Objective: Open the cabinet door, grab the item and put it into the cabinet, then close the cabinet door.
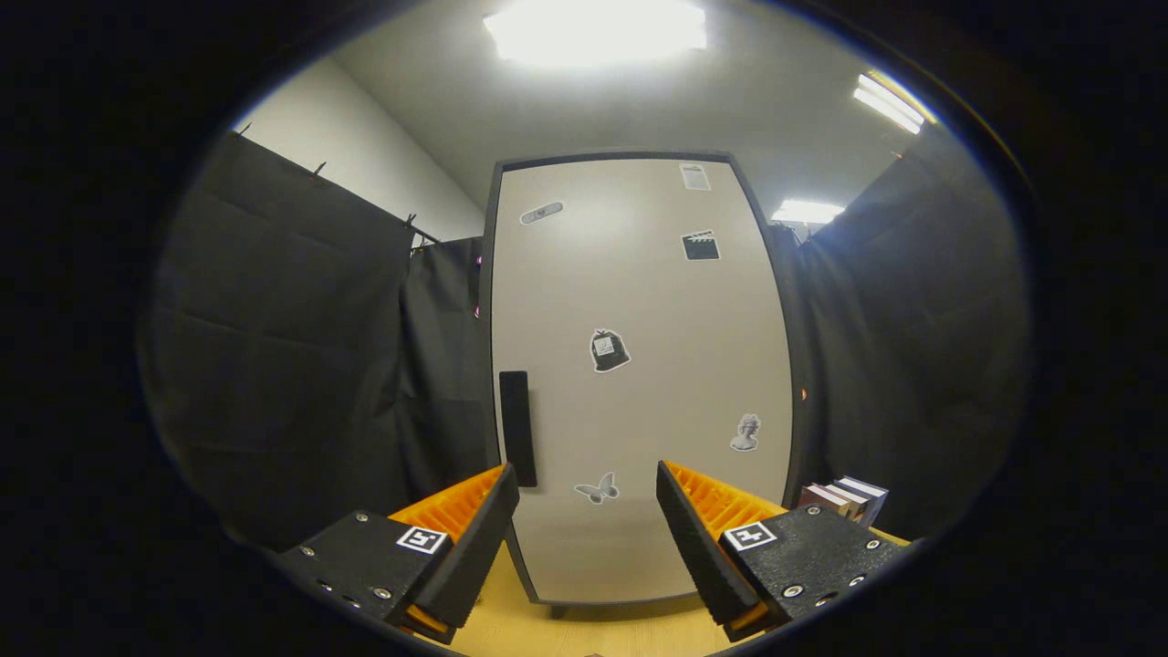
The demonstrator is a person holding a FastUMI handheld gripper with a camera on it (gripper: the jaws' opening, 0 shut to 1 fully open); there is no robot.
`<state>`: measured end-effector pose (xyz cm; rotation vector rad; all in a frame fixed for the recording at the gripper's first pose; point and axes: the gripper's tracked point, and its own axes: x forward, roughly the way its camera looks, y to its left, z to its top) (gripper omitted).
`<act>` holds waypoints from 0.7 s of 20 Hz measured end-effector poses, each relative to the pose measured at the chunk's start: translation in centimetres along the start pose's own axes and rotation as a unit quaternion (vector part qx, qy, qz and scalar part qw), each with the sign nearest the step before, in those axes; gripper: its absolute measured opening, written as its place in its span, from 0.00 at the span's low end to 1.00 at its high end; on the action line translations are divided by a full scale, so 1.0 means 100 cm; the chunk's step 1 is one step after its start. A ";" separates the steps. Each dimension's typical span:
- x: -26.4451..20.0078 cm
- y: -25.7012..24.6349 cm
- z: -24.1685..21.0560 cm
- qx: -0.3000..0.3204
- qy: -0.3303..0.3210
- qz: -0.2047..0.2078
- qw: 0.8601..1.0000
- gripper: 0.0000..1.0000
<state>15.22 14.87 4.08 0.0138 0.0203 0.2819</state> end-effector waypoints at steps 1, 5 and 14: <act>0.006 0.003 0.000 0.002 0.003 0.003 1.000 0.94; 0.037 0.018 -0.002 0.008 0.013 0.021 1.000 0.94; 0.097 0.058 -0.009 0.006 0.030 0.051 0.998 0.85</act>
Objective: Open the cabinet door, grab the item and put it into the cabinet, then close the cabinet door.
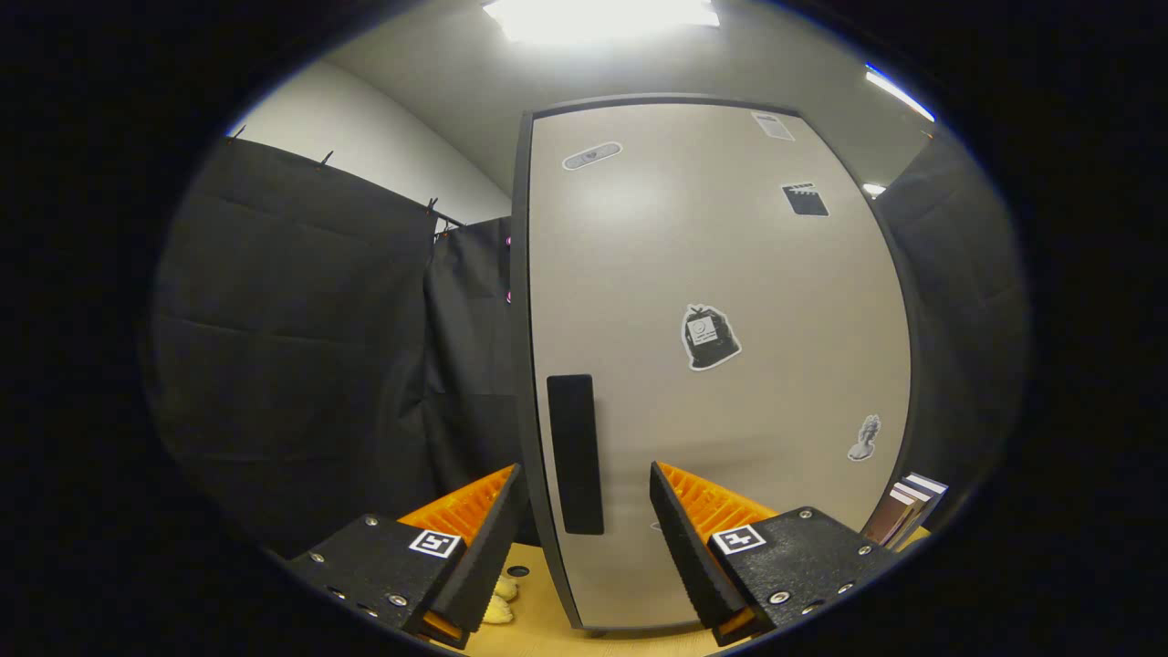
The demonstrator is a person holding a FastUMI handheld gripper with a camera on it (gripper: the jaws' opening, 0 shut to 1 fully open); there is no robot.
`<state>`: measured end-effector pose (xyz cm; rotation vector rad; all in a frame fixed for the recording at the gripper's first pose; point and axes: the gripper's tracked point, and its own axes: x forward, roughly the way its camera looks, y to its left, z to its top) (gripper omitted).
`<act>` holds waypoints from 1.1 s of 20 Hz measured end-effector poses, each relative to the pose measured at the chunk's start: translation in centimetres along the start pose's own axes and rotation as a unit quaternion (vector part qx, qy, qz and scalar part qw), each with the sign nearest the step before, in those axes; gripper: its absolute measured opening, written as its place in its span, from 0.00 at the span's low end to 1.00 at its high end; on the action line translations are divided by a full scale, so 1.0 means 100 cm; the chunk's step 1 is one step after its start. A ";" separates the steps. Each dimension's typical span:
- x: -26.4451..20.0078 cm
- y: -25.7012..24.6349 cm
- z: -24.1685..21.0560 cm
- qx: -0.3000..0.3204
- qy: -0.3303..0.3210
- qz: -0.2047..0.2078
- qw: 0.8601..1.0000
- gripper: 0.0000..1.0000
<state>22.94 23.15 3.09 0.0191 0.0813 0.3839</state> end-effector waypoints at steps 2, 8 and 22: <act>0.014 0.003 -0.005 0.003 0.010 0.001 1.000 0.79; 0.044 0.004 -0.013 -0.008 0.032 -0.006 0.999 0.60; 0.025 0.005 -0.012 -0.001 0.065 0.003 0.998 0.22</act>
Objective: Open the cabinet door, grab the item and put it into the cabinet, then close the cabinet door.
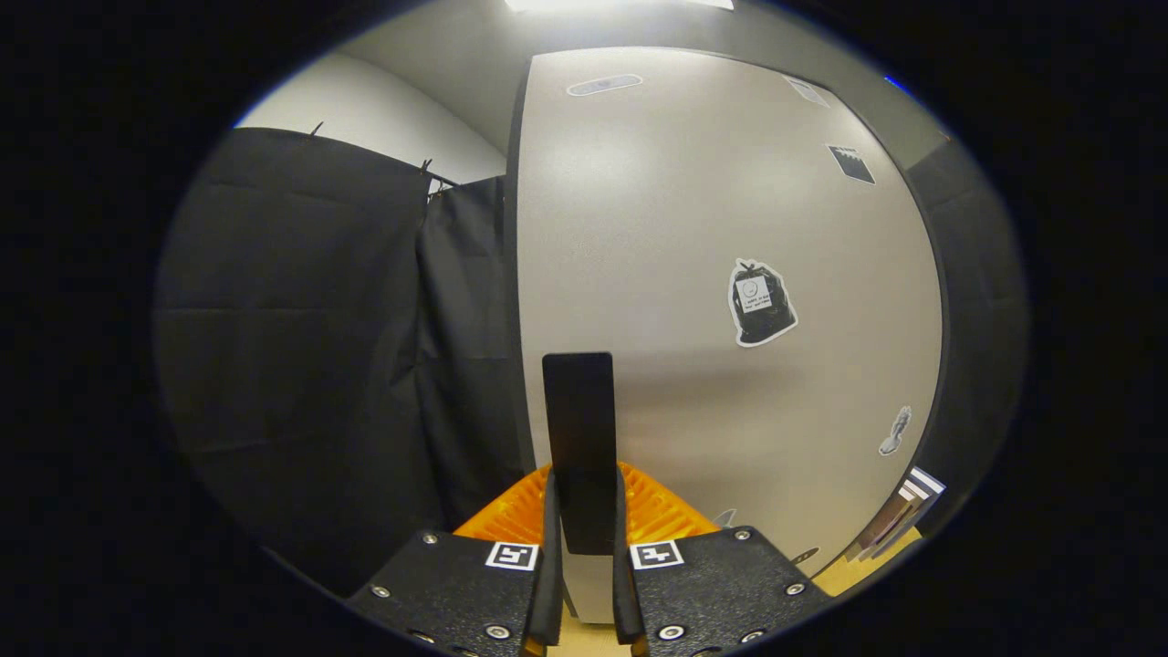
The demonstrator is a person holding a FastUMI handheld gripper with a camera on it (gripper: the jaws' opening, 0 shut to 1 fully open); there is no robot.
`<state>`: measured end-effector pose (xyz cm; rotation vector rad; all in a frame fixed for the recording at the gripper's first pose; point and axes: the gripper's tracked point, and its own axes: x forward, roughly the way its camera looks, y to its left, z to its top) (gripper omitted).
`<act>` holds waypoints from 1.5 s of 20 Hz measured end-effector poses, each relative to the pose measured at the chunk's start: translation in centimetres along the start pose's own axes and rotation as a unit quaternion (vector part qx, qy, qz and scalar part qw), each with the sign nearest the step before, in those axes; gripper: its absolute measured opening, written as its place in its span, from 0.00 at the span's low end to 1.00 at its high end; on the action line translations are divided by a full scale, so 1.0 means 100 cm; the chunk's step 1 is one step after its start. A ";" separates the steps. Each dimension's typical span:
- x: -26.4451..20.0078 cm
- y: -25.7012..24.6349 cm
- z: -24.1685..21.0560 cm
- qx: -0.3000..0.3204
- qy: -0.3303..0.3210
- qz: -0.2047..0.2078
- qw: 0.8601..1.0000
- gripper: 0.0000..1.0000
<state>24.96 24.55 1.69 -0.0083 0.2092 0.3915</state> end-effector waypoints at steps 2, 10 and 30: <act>-0.014 0.000 -0.003 0.006 0.001 0.011 1.000 0.23; -0.053 -0.005 -0.005 0.011 0.010 0.047 0.999 0.23; -0.115 -0.038 -0.003 -0.007 0.024 0.027 0.999 0.22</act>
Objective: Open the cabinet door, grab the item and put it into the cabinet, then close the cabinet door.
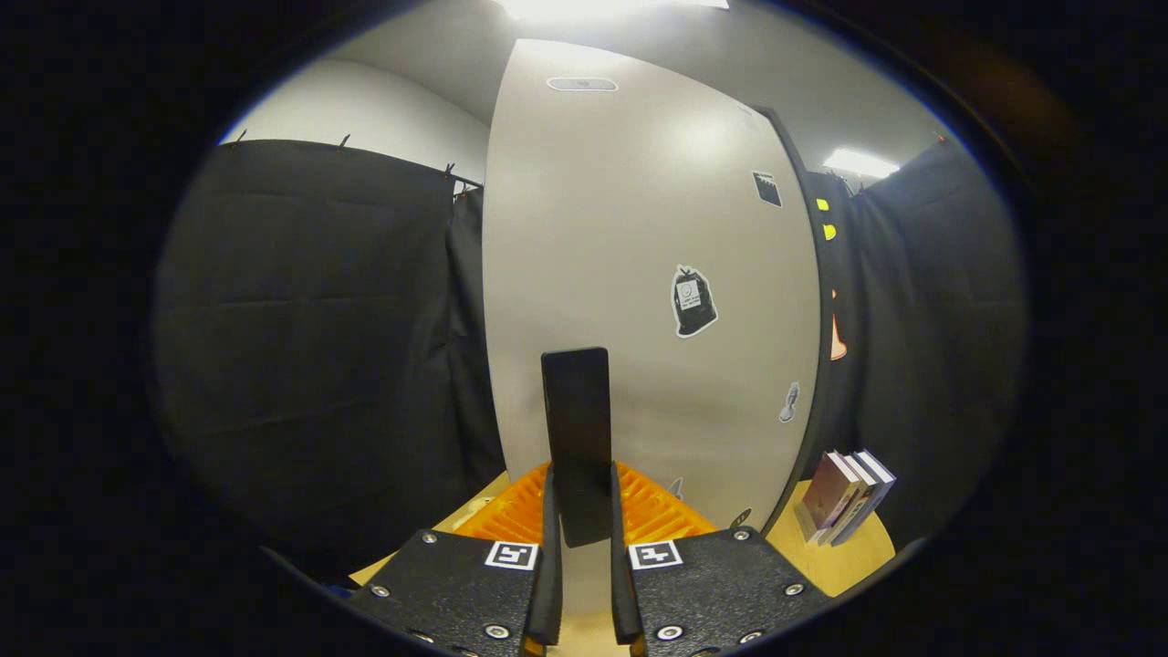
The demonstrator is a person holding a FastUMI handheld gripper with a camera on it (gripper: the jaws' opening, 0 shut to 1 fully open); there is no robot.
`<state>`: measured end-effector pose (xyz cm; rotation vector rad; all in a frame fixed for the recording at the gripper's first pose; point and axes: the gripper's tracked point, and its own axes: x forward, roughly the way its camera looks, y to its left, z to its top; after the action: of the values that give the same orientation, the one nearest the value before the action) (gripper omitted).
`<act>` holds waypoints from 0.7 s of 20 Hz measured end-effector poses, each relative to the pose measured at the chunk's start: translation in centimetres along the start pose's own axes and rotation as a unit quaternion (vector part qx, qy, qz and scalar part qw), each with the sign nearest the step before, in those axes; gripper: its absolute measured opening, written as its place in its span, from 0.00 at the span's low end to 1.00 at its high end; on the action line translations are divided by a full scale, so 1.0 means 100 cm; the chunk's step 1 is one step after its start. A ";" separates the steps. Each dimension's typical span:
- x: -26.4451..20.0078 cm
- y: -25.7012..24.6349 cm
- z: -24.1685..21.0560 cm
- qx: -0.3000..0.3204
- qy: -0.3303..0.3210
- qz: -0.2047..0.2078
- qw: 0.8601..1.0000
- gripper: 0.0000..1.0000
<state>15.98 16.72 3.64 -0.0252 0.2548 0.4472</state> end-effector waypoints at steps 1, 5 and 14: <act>-0.002 -0.001 -0.001 0.000 0.000 -0.003 1.000 0.22; -0.011 -0.011 -0.001 -0.008 -0.003 -0.020 1.000 0.20; -0.024 -0.032 0.001 -0.005 -0.013 -0.062 0.998 0.16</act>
<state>15.28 12.79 4.26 -0.0445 0.2251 0.3259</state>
